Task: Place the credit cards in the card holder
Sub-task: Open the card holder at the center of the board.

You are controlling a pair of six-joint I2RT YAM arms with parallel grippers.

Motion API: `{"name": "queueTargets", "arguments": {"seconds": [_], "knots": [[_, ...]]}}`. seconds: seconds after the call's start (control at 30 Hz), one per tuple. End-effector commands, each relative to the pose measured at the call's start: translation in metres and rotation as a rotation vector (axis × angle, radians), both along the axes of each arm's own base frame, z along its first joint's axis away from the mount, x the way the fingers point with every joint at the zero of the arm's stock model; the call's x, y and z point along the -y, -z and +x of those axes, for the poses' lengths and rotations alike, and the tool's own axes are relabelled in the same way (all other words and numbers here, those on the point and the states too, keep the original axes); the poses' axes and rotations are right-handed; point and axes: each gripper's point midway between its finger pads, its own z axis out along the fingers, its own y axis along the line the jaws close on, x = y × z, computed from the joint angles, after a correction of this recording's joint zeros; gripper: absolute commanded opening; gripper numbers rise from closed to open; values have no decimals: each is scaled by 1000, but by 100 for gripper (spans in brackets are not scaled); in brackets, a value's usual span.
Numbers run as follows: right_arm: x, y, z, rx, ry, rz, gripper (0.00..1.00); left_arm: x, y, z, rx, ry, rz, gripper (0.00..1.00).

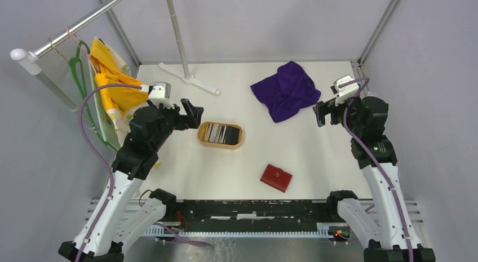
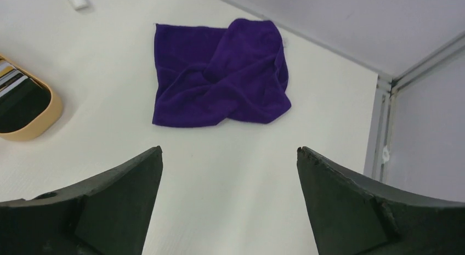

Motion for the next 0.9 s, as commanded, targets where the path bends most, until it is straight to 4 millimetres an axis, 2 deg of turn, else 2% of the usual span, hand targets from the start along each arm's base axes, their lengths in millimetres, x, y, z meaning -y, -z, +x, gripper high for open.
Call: {"name": "queueTargets", "arguments": {"seconds": [0.0,0.13,0.27,0.43,0.53,0.67,0.73,0.87], "knots": [[8,5,-2,0,60,91,98,22,-4,-18,5,183,-136,99],[10,27,-3,-35,70,128,98,36,6,-31,-19,288,-170,99],[0,51,-6,-48,-16,121,98,71,28,-50,-67,407,-154,99],[-37,95,-30,-69,-343,31,98,124,62,-81,-104,558,-103,98],[-59,123,-51,-63,-548,16,98,143,79,-94,-107,613,-123,98],[-74,140,-70,-29,-707,41,98,153,103,-98,-109,608,-173,99],[-72,148,-72,-29,-733,-2,98,151,123,-95,-138,565,-168,99],[-71,164,-78,-40,-781,-50,98,148,144,-87,-171,500,-149,98]]}}
